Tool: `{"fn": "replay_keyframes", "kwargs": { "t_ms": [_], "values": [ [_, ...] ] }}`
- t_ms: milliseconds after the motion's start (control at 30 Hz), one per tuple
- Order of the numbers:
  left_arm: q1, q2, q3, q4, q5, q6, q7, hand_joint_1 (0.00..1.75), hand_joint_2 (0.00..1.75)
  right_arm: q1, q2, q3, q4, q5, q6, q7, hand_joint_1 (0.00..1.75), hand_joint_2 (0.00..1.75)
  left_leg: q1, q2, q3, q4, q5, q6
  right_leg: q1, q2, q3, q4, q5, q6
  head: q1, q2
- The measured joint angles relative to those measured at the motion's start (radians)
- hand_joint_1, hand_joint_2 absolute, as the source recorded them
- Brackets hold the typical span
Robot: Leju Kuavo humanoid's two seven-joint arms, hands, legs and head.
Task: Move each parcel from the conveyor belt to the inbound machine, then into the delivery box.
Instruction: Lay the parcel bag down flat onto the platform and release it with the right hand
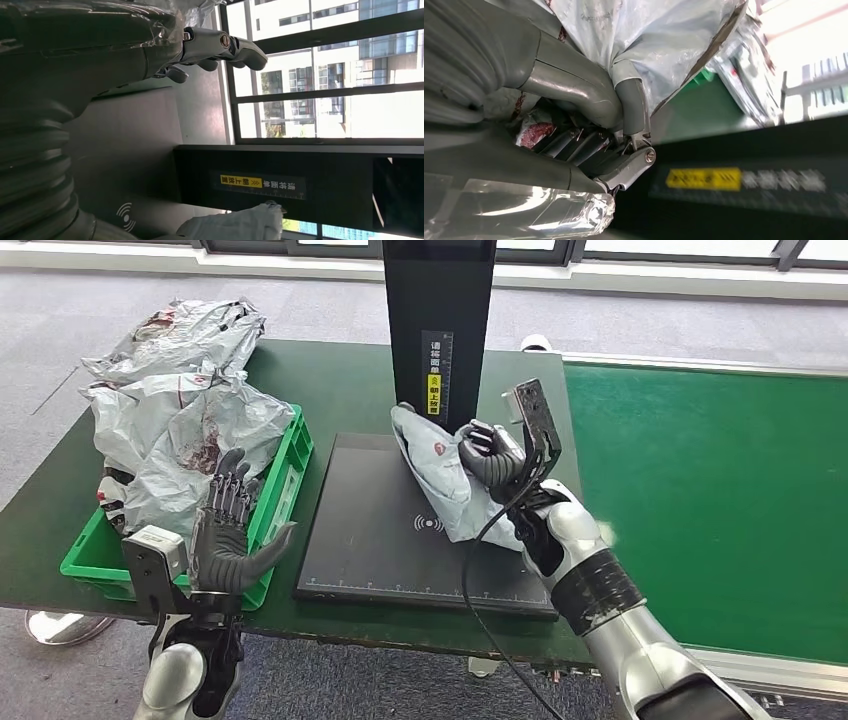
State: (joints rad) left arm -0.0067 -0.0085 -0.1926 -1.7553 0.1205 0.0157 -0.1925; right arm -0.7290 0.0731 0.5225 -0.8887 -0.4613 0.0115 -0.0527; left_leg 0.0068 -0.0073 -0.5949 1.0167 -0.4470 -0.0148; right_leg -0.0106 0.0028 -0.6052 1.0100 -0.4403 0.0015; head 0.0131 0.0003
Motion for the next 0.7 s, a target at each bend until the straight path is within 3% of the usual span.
{"fn": "replay_keyframes", "kwargs": {
  "t_ms": [100, 133, 333, 700],
  "values": [
    [-0.005, -0.002, 0.0, -0.002, -0.007, 0.004, 0.004, 0.0, 1.75, -0.073, 0.008, -0.003, 0.053, 0.033, -0.073, -0.014, 0.21, 1.75, 0.0, 0.0, 0.0, 0.0, 0.001, -0.001, 0.0, 0.0, 0.0, 0.0, 0.001, 0.0, 0.0, 0.0],
    [-0.006, -0.002, 0.0, -0.003, -0.01, 0.005, 0.007, 0.0, 1.75, -0.096, 0.011, -0.007, 0.071, 0.044, -0.095, -0.016, 0.0, 1.75, 0.0, 0.0, 0.0, 0.0, 0.001, -0.001, 0.0, 0.0, 0.0, 0.0, 0.001, 0.0, 0.0, 0.0],
    [-0.011, -0.011, 0.0, -0.014, -0.027, 0.002, 0.024, 0.0, 1.75, -0.186, 0.023, -0.02, 0.165, 0.085, -0.14, 0.001, 0.0, 1.75, 0.0, 0.0, 0.0, 0.0, 0.001, -0.001, 0.0, 0.0, 0.0, 0.0, 0.001, 0.0, 0.0, 0.0],
    [-0.016, -0.017, 0.0, -0.019, -0.038, -0.019, 0.034, 0.0, 1.75, -0.198, 0.032, -0.032, 0.213, 0.106, -0.131, 0.003, 0.0, 1.75, 0.0, 0.0, 0.0, 0.0, 0.001, -0.001, 0.0, 0.0, 0.0, 0.0, 0.001, -0.001, 0.0, 0.0]
  ]
}}
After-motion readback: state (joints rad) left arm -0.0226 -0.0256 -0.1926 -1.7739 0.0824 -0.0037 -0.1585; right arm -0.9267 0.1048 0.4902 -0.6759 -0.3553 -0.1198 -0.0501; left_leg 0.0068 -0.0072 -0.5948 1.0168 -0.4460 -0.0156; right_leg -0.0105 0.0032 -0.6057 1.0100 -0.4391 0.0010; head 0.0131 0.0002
